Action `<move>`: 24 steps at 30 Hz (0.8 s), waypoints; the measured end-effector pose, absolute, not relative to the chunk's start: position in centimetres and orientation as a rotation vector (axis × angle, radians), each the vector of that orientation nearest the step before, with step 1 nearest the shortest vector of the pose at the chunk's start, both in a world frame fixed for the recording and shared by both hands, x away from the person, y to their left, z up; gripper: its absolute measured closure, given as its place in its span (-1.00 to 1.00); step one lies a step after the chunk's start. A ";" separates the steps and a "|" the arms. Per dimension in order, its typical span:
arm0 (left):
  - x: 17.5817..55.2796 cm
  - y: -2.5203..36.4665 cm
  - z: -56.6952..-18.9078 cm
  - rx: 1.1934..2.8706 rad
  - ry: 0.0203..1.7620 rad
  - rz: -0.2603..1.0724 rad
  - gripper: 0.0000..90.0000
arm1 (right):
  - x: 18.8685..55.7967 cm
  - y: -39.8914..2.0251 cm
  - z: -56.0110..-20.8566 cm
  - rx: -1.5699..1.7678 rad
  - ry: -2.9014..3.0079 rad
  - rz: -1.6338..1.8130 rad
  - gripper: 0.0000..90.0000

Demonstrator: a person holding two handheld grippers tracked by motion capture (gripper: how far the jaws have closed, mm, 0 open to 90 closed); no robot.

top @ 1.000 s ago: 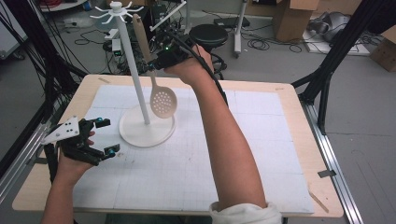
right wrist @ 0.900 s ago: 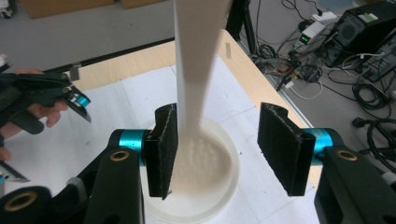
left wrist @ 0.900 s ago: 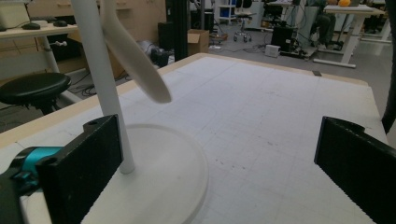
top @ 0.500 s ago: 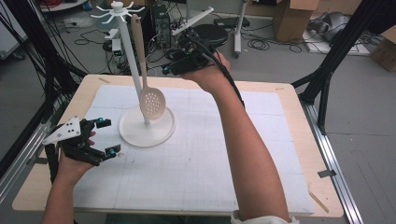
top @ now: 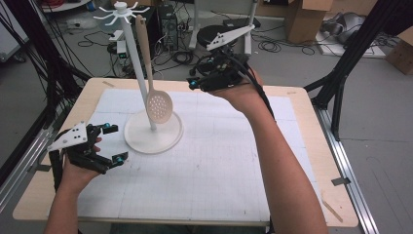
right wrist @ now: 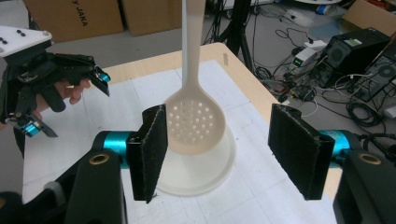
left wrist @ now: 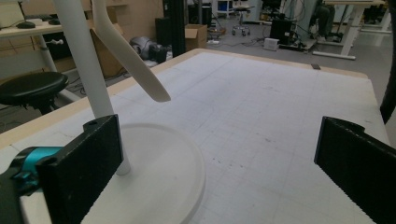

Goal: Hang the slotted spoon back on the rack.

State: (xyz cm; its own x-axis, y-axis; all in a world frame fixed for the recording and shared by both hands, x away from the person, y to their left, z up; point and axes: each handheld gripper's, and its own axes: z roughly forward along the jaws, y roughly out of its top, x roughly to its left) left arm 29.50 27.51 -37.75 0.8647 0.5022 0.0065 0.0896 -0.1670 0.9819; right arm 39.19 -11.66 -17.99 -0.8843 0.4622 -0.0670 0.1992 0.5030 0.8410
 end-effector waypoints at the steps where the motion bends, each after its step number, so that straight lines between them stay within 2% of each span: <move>1: 29.5 27.5 -37.8 1.717 0.458 0.386 -0.96 | 39.1 -12.0 -18.1 0.557 2.462 1.326 -0.20; 10: 29.6 27.5 -37.8 1.719 0.460 0.382 -0.96 | 37.0 -14.5 -19.6 0.566 2.429 1.366 -0.31; 24: 29.6 27.4 -37.9 1.717 0.461 0.379 -0.96 | 34.6 -20.4 -24.7 0.655 2.354 1.452 -0.39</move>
State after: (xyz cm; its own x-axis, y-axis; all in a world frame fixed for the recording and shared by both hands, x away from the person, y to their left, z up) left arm 29.56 27.42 -37.93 0.8659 0.5002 -0.0007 0.0957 -0.1642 0.9818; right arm 34.60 -20.37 -24.67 -0.8517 0.5238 -0.0145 0.2222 0.3860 0.8953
